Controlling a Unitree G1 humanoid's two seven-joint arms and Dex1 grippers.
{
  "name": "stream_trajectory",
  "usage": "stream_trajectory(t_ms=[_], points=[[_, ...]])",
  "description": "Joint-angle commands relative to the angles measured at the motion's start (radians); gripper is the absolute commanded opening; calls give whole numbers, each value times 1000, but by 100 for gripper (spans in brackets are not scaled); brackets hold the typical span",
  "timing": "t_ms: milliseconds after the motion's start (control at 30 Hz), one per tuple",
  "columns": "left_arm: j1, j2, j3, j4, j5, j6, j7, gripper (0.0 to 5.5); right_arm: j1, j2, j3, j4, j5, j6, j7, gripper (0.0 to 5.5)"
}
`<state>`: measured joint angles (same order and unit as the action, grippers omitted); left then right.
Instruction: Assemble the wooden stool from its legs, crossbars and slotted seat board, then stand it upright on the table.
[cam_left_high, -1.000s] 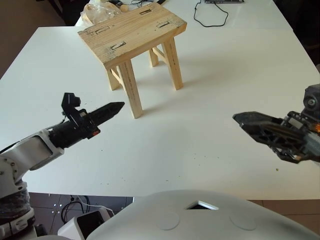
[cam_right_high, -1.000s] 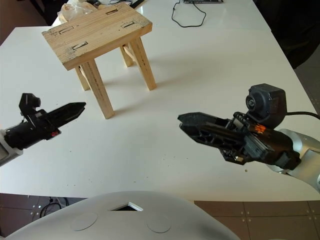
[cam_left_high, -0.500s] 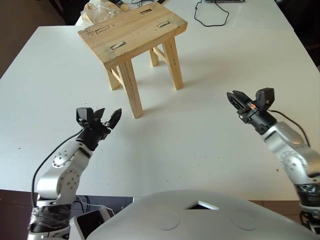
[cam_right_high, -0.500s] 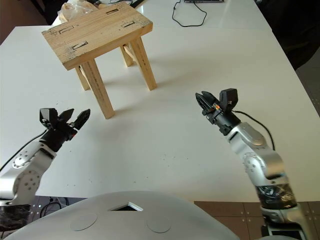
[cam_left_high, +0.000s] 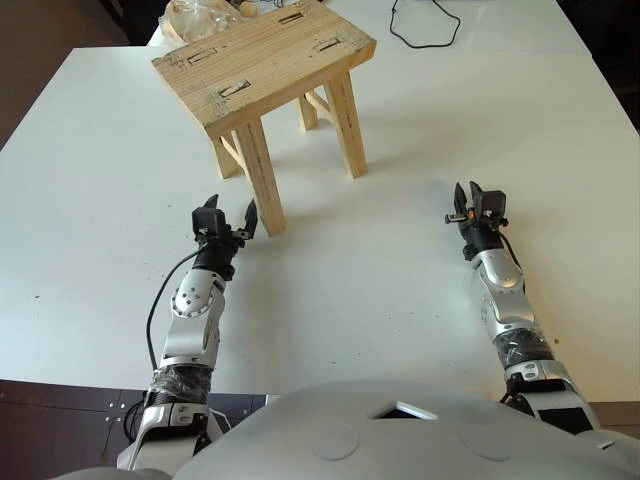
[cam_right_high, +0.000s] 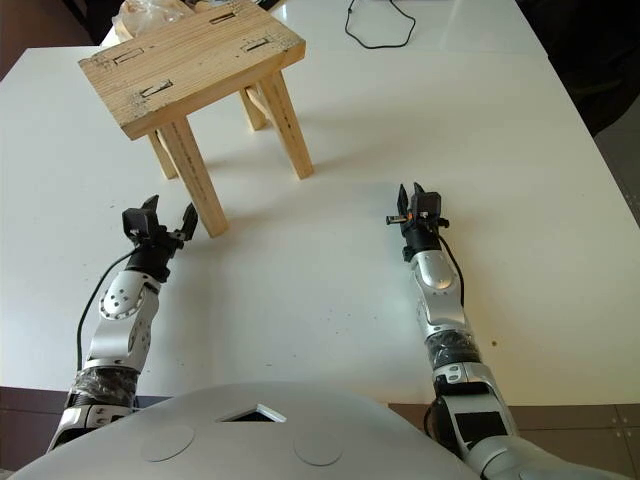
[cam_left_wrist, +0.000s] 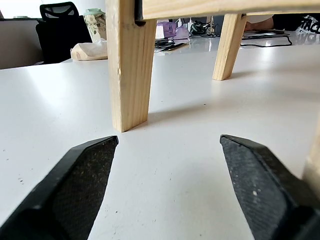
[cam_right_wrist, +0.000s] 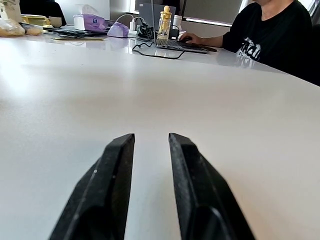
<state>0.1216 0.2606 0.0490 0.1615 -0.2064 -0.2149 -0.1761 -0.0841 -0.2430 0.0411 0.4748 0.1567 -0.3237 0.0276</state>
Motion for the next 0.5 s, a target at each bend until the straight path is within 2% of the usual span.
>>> stream_trajectory(t_ms=[33, 233, 500], points=[[-41, -18, 14, 59, 41, -37, 6, 378, -40, 21, -31, 61, -17, -3, 19, 126], [-86, -62, 25, 129, 72, -83, 33, 378, -85, 55, -49, 132, -41, -27, 34, 126], [-132, -127, 36, 214, 105, -119, 86, 382, -141, 65, -76, 199, -45, -48, 82, 237]])
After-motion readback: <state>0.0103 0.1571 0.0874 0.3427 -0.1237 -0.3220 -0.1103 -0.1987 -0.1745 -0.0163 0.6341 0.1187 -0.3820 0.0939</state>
